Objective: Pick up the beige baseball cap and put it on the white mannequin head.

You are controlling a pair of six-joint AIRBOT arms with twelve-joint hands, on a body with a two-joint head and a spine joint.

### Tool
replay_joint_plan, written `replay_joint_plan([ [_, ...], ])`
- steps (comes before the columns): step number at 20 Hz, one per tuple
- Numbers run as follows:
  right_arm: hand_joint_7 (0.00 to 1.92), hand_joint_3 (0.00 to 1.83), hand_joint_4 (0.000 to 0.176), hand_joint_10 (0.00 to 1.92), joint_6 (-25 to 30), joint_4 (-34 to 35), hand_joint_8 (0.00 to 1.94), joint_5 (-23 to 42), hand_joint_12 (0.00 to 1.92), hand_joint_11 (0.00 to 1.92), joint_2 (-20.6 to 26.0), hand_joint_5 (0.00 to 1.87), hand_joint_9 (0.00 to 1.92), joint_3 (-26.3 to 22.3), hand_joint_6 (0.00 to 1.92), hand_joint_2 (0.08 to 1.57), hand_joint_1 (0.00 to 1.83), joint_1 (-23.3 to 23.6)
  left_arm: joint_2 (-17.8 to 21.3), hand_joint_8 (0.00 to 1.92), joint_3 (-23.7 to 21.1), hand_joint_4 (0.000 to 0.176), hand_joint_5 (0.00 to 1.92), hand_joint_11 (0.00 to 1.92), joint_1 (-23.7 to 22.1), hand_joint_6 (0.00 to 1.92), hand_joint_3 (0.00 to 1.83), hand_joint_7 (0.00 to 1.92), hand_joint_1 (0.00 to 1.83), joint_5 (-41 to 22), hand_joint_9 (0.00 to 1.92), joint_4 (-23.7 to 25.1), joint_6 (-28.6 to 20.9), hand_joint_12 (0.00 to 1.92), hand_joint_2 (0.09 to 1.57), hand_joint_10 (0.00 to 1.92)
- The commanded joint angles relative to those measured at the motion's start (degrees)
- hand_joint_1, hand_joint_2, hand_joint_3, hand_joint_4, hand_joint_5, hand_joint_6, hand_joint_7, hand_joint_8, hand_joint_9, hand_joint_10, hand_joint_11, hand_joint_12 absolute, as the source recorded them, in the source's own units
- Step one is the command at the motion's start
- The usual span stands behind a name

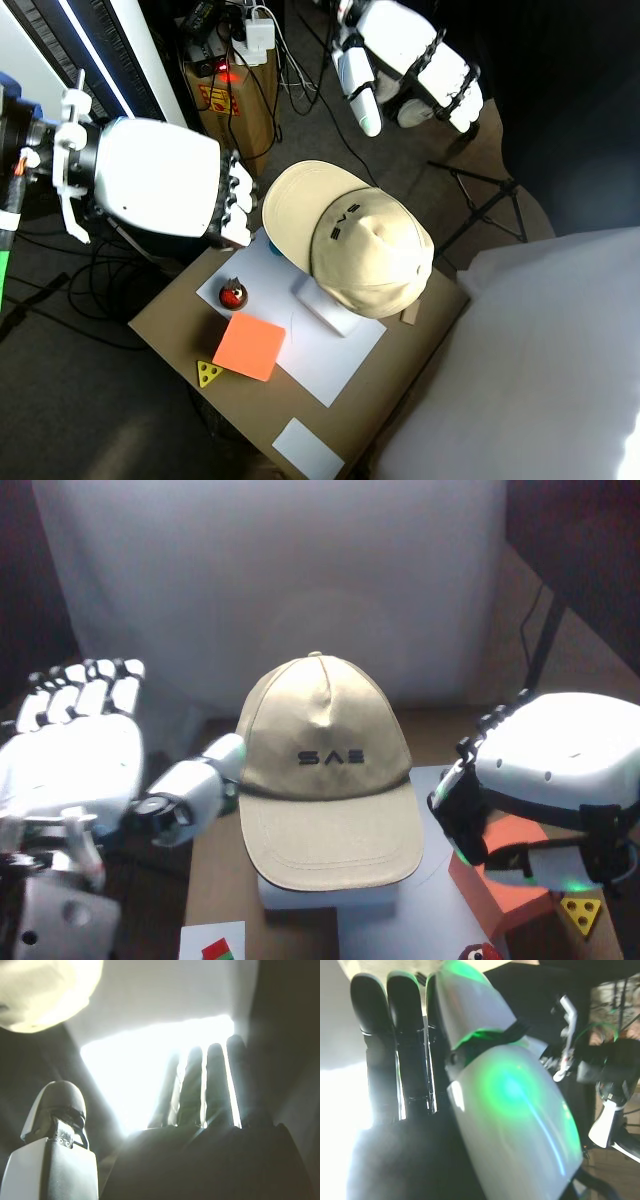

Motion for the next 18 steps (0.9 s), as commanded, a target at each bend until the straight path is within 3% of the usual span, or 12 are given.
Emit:
replay_joint_plan([
  [1, 0.89, 0.00, 0.000, 0.37, 0.13, -0.41, 0.12, 3.28, 1.27, 0.52, 0.10, 0.84, 0.79, -0.18, 0.25, 1.09, 1.02, 0.80, 0.18, 0.00, -0.55, 0.000, 0.09, 0.00, -1.38, 0.00, 0.01, 0.08, 0.00, -5.93, 0.07, 2.59, 2.17, 0.38, 1.15, 0.01],
  [6, 0.91, 0.00, 0.000, 0.38, -0.20, -0.43, 0.02, 5.01, 1.29, 0.44, 0.09, 0.91, 0.79, -0.19, 0.02, 1.07, 0.94, 1.27, 0.27, 0.02, -5.75, 0.000, 0.43, 0.17, -7.76, 0.01, 0.00, 0.53, 0.18, -6.98, 0.53, -4.42, 9.70, 0.72, 1.17, 0.03],
  [7, 0.98, 0.00, 0.132, 0.64, -0.20, -0.53, 0.04, 5.01, 1.31, 0.55, 0.64, 0.92, 0.74, -0.19, 0.85, 1.14, 0.98, 1.66, 0.20, 0.04, -6.30, 0.000, 0.76, 0.54, -8.73, 0.02, 0.00, 0.87, 0.59, -7.22, 0.90, -5.78, 11.26, 0.91, 1.08, 0.10],
  [8, 0.98, 0.00, 0.132, 0.64, -0.17, -1.57, 0.04, 4.76, 1.31, 0.55, 1.46, 0.92, 0.74, -0.21, 0.85, 1.14, 0.98, 2.09, 0.01, 0.04, -6.62, 0.000, 0.76, 0.54, -9.12, 0.02, 0.00, 0.87, 0.59, -7.96, 0.90, -6.50, 11.72, 0.91, 1.08, 0.10],
  [9, 1.03, 0.00, 0.174, 1.07, -0.05, -3.56, 0.13, 6.35, 1.45, 0.71, 3.65, 0.89, 0.71, -0.14, 1.11, 1.15, 0.98, 1.66, -0.36, 0.05, -6.91, 0.000, 1.01, 0.69, -8.93, 0.02, 0.00, 1.06, 0.71, -9.31, 1.03, -7.25, 9.16, 1.09, 1.09, 0.30],
  [11, 1.03, 0.00, 0.174, 1.07, 0.75, -3.56, 0.13, 6.60, 1.45, 0.71, 4.64, 0.89, 0.71, 0.05, 1.11, 1.15, 0.98, 1.50, -0.45, 0.05, -7.02, 0.000, 1.01, 0.69, -8.65, 0.02, 0.00, 1.06, 0.71, -9.31, 1.03, -7.23, 8.54, 1.09, 1.09, 0.30],
  [12, 0.80, 0.00, 0.000, 1.75, 1.08, -3.56, 1.41, 6.60, 1.83, 1.04, 5.11, 0.70, 0.89, 0.17, 1.50, 1.08, 0.97, 1.43, -0.46, 0.30, -7.11, 0.005, 0.94, 0.71, -8.41, 0.90, 0.00, 1.15, 0.97, -9.31, 0.88, -7.23, 7.66, 1.57, 1.17, 1.11],
  [13, 0.80, 0.00, 0.000, 1.75, 1.12, -3.56, 1.41, 6.58, 1.83, 1.04, 5.28, 0.70, 0.89, 0.24, 1.50, 1.08, 0.97, 1.36, -0.45, 0.30, -7.18, 0.005, 0.94, 0.71, -8.07, 0.90, 0.00, 1.15, 0.97, -9.31, 0.88, -6.99, 6.02, 1.57, 1.17, 1.11],
  [14, 1.06, 0.00, 0.000, 1.89, 1.12, -3.56, 1.84, 6.35, 1.90, 1.39, 5.32, 1.00, 1.18, 0.31, 1.84, 1.09, 1.06, 1.29, -0.44, 1.60, -7.27, 0.005, 0.83, 0.88, -7.89, 1.72, 0.00, 0.90, 0.95, -9.31, 0.86, -6.56, 4.65, 1.85, 1.20, 1.76],
  [15, 1.21, 0.00, 0.000, 1.91, 1.13, -3.56, 1.92, 5.68, 1.92, 1.56, 5.23, 1.14, 1.35, 0.32, 1.90, 1.09, 1.08, 1.22, -0.44, 1.86, -7.52, 0.013, 0.83, 0.95, -8.24, 1.88, 0.00, 0.88, 0.97, -9.31, 0.88, -6.34, 4.39, 1.91, 1.20, 1.89],
  [17, 1.40, 0.00, 0.001, 1.92, 1.15, -3.39, 1.94, 5.10, 1.92, 1.75, 4.86, 1.27, 1.57, 0.31, 1.92, 1.09, 1.09, 1.40, -0.56, 1.92, -7.63, 0.037, 0.95, 1.09, -9.88, 1.92, 0.00, 1.02, 1.05, -9.30, 1.03, -7.10, 7.01, 1.92, 1.14, 1.92],
  [18, 1.48, 0.00, 0.169, 1.92, 1.15, -3.31, 1.94, 5.03, 1.92, 1.85, 4.79, 1.31, 1.66, 0.31, 1.92, 1.11, 1.07, 1.60, -0.65, 1.92, -7.58, 0.043, 1.07, 1.21, -10.66, 1.92, 0.00, 1.15, 1.07, -9.30, 1.16, -7.68, 7.94, 1.92, 1.11, 1.92],
])
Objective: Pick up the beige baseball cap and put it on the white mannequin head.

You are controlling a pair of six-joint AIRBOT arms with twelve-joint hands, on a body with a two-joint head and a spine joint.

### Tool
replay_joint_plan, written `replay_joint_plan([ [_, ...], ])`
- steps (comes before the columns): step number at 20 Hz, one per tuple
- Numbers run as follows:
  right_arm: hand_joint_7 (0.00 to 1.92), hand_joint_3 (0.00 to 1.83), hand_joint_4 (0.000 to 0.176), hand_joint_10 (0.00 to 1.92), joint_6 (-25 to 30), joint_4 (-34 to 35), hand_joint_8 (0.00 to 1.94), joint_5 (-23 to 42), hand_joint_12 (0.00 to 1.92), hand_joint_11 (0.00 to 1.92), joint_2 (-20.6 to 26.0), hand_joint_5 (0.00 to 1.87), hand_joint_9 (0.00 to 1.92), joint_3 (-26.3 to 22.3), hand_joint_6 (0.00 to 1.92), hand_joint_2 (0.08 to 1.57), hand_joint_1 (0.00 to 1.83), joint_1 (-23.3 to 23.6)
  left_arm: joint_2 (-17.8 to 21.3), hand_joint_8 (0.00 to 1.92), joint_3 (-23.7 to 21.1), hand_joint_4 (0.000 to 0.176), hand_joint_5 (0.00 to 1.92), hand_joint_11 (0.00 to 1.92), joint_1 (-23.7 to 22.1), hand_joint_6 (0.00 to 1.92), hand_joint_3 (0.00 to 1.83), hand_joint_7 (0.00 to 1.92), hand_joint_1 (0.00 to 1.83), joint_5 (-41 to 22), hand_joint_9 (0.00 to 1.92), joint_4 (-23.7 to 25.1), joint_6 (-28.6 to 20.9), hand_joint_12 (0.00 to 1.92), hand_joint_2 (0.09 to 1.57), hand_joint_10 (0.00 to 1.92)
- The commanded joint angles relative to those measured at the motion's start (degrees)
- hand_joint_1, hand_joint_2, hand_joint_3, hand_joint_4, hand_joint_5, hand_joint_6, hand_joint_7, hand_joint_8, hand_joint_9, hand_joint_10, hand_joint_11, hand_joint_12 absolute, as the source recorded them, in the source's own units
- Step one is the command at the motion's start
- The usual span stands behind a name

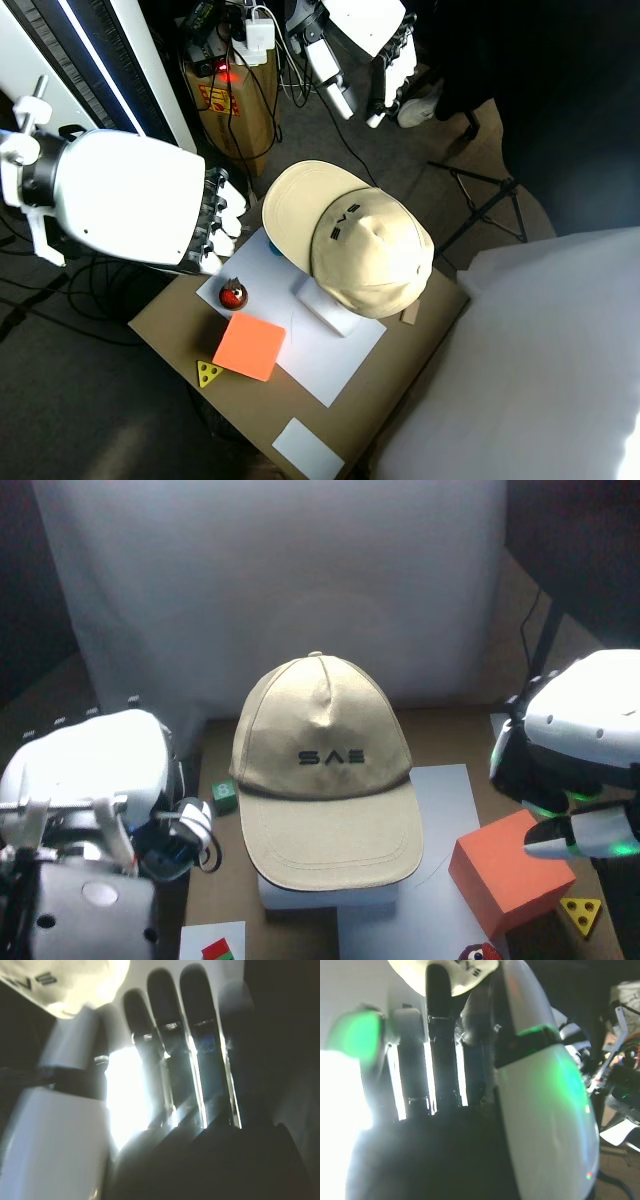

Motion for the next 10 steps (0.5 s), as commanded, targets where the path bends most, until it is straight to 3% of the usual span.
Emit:
replay_joint_plan([
  [1, 1.52, 0.01, 0.175, 1.92, 0.26, -0.36, 1.94, 3.91, 1.92, 1.88, 0.17, 1.31, 1.70, 0.01, 1.92, 1.15, 1.02, 0.85, -0.39, 1.92, 0.06, 0.043, 1.11, 1.30, -0.89, 1.92, 0.00, 1.23, 1.06, -3.83, 1.27, 5.03, 0.25, 1.92, 1.10, 1.92],
  [4, 1.57, 0.03, 0.176, 1.92, 0.28, -0.36, 1.94, 4.05, 1.92, 1.90, 0.03, 1.31, 1.72, 0.00, 1.92, 1.25, 0.94, 1.26, -0.42, 1.92, -0.33, 0.044, 1.22, 1.49, -1.45, 1.92, 0.00, 1.41, 1.08, -3.83, 1.43, 4.96, 0.25, 1.92, 1.09, 1.92],
  [10, 1.54, 0.01, 0.176, 1.92, 0.65, -2.94, 1.94, 7.62, 1.92, 1.86, -0.13, 1.29, 1.68, 0.03, 1.92, 1.27, 0.98, 1.25, -0.35, 1.92, -0.95, 0.047, 1.23, 1.52, -0.46, 1.92, 0.01, 1.42, 1.10, -3.83, 1.43, 4.89, -0.74, 1.92, 1.12, 1.92],
])
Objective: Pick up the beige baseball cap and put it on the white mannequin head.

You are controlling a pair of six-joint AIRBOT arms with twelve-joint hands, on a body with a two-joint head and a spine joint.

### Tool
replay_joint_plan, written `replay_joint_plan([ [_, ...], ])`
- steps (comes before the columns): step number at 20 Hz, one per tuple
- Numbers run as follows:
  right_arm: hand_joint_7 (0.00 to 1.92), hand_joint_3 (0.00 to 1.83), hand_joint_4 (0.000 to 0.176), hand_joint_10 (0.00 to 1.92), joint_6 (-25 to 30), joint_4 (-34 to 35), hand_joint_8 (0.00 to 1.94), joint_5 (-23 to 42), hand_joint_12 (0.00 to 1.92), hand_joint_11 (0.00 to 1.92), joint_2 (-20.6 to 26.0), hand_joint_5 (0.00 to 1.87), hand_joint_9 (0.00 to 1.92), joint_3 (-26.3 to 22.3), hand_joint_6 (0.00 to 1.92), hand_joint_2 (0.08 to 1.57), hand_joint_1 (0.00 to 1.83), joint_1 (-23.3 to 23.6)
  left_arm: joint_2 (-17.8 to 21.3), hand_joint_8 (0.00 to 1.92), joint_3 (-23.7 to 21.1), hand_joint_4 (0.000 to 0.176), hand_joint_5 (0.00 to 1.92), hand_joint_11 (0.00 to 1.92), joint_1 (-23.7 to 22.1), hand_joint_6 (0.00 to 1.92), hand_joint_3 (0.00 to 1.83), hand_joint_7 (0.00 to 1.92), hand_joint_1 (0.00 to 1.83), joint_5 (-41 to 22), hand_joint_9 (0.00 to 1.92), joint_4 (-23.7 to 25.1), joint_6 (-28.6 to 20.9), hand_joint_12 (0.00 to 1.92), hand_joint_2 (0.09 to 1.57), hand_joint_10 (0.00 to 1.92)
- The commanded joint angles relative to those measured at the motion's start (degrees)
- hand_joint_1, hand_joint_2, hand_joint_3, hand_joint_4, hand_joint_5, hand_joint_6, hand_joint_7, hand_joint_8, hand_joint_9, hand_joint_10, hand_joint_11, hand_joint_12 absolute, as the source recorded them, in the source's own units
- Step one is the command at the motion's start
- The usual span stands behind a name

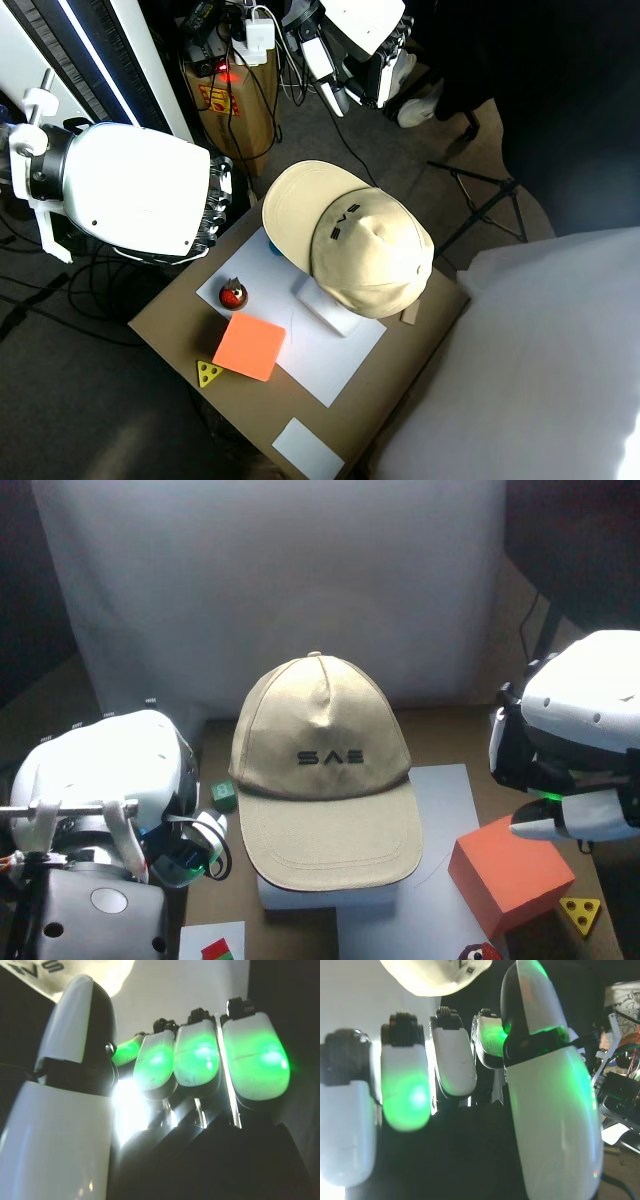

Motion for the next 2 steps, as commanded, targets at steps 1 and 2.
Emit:
replay_joint_plan([
  [1, 1.54, 0.01, 0.176, 1.92, 2.97, -3.20, 1.94, 4.79, 1.92, 1.86, 0.17, 1.29, 1.68, 0.15, 1.92, 1.27, 0.98, 0.75, 0.22, 1.92, -0.22, 0.047, 1.23, 1.52, -0.03, 1.92, 0.01, 1.42, 1.10, -3.83, 1.43, 5.11, -0.10, 1.92, 1.12, 1.92],
  [2, 1.54, 0.01, 0.176, 1.92, 9.32, -8.25, 1.94, 5.49, 1.92, 1.86, 0.23, 1.29, 1.68, 0.44, 1.92, 1.27, 0.98, 0.46, 0.36, 1.92, -0.33, 0.048, 1.23, 1.51, 0.18, 1.92, 0.01, 1.40, 1.13, -3.76, 1.42, 5.35, -0.25, 1.92, 1.13, 1.92],
])
